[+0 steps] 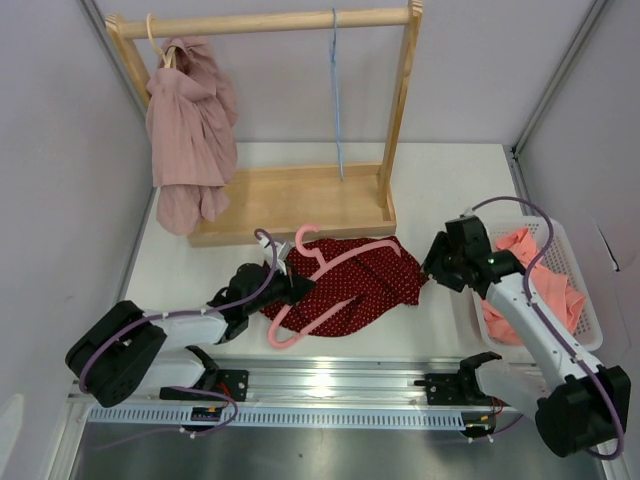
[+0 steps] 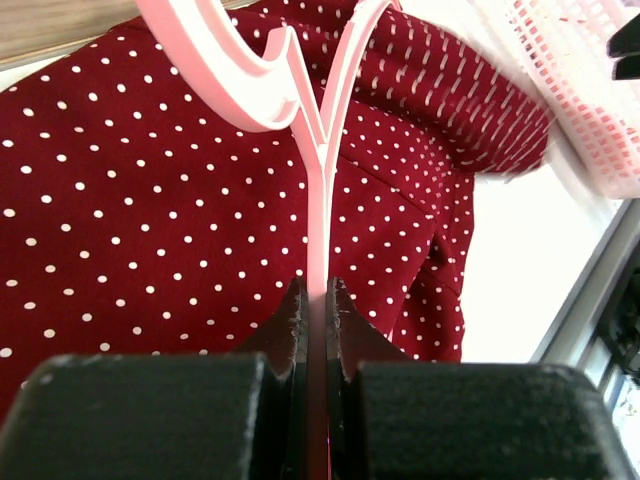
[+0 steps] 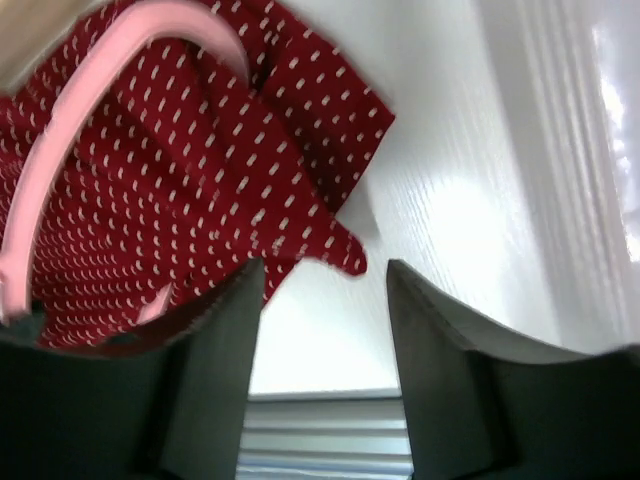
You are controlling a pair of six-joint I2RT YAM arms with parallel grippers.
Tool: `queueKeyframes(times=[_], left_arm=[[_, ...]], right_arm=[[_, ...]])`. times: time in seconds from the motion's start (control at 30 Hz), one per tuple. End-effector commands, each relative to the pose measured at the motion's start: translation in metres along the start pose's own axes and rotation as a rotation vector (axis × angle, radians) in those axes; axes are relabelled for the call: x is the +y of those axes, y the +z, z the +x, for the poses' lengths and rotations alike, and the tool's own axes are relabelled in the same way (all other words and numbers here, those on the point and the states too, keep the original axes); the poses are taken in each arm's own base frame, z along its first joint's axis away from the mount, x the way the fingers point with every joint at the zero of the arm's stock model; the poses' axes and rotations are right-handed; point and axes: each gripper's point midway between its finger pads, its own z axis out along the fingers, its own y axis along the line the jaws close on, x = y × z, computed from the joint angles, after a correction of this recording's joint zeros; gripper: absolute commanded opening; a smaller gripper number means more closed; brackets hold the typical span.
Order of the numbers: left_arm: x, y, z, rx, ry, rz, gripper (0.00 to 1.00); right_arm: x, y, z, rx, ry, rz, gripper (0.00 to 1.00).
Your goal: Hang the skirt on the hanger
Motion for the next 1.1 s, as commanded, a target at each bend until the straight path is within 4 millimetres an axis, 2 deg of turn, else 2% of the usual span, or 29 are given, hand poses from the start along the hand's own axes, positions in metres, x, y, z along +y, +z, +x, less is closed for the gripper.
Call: queueKeyframes(times=[0.0, 0.03, 0.13, 0.17, 0.23, 0.27, 0.37, 0.4, 0.43, 0.5, 0.53, 0.57, 0.63, 0.67, 0.77, 1.0, 1.07], left_arm=[[0.017, -0.003, 0.012, 0.018, 0.049, -0.066, 0.00], [0.017, -0.002, 0.012, 0.019, 0.051, -0.065, 0.00], [0.018, -0.002, 0.014, 0.027, 0.050, -0.069, 0.00], [0.018, -0.002, 0.015, 0.029, 0.049, -0.068, 0.00], [0.019, -0.002, 0.015, 0.028, 0.050, -0.071, 0.00], [0.019, -0.002, 0.015, 0.029, 0.048, -0.071, 0.00], [0.018, -0.002, 0.015, 0.030, 0.045, -0.070, 0.00], [0.018, -0.001, 0.015, 0.032, 0.044, -0.071, 0.00], [0.017, 0.000, 0.013, 0.029, 0.041, -0.068, 0.00], [0.019, 0.000, 0.014, 0.030, 0.034, -0.079, 0.00], [0.020, 0.000, 0.013, 0.027, 0.029, -0.085, 0.00], [0.020, 0.000, 0.013, 0.026, 0.023, -0.089, 0.00], [0.020, 0.001, 0.013, 0.025, 0.018, -0.087, 0.00], [0.020, 0.001, 0.013, 0.027, 0.018, -0.087, 0.00], [0.019, 0.002, 0.013, 0.031, 0.018, -0.085, 0.00], [0.019, 0.004, 0.011, 0.037, 0.017, -0.092, 0.00], [0.018, 0.004, 0.010, 0.038, 0.015, -0.089, 0.00]], right_arm=[[0.012, -0.020, -0.006, -0.127, -0.051, 0.002, 0.61], [0.020, -0.023, -0.004, -0.138, -0.067, -0.014, 0.61], [0.050, -0.028, 0.016, -0.146, -0.125, -0.100, 0.60], [0.076, -0.032, 0.026, -0.151, -0.160, -0.196, 0.59], [0.105, -0.031, 0.037, -0.159, -0.219, -0.280, 0.54], [0.122, -0.036, 0.057, -0.142, -0.293, -0.338, 0.54], [0.161, -0.033, 0.079, -0.168, -0.429, -0.402, 0.54], [0.174, -0.038, 0.100, -0.159, -0.502, -0.442, 0.54], [0.183, -0.028, 0.108, -0.176, -0.539, -0.429, 0.54], [0.199, -0.027, 0.129, -0.185, -0.630, -0.450, 0.52], [0.207, -0.022, 0.134, -0.203, -0.641, -0.454, 0.52], [0.209, -0.008, 0.146, -0.199, -0.693, -0.430, 0.51], [0.223, -0.005, 0.159, -0.227, -0.721, -0.461, 0.51], [0.225, 0.003, 0.167, -0.230, -0.746, -0.450, 0.52], [0.237, 0.005, 0.176, -0.275, -0.782, -0.464, 0.53], [0.234, 0.029, 0.206, -0.276, -0.844, -0.426, 0.52], [0.239, 0.031, 0.212, -0.279, -0.838, -0.443, 0.52]])
